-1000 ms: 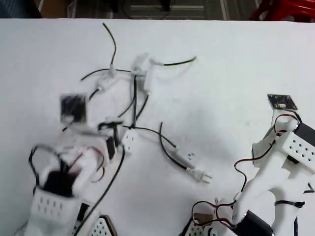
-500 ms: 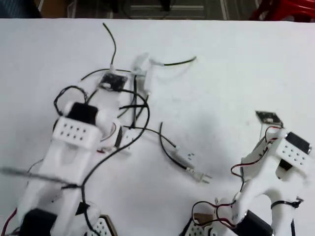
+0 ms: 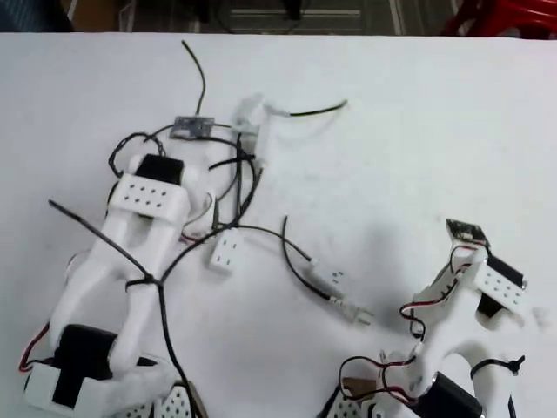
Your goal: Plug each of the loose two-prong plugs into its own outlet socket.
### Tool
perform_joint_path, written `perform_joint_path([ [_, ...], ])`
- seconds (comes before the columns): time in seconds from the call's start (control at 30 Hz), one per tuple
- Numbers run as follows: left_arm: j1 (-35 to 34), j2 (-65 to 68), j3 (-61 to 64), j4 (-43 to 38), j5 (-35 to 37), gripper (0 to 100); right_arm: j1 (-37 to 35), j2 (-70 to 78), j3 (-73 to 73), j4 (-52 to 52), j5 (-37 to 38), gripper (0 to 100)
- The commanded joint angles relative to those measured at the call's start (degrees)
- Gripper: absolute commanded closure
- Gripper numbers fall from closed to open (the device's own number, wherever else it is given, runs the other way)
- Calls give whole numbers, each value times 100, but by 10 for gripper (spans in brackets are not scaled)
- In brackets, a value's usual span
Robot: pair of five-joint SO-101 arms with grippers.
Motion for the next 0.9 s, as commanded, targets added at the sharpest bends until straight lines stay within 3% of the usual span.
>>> perform_joint_path([
  [0.0, 40, 13, -237, -448, 1222, 976, 4, -13, 211, -488, -70, 928],
  [0.07, 4, 13, -290, -519, 1987, 976, 4, -13, 378, -734, -79, 928],
  [0.17, 31, 4, -387, -527, 2576, 975, 4, -13, 475, -892, -105, 930],
  [0.37, 145, 31, -26, -571, 3095, 976, 4, -13, 492, -1024, -396, 929],
  [0.6, 796, 31, 299, -571, 5820, 974, 4, -13, 501, -1024, -396, 929],
  [0.87, 1015, 48, 554, -1187, 6673, 973, 4, -13, 501, -1024, -396, 929],
])
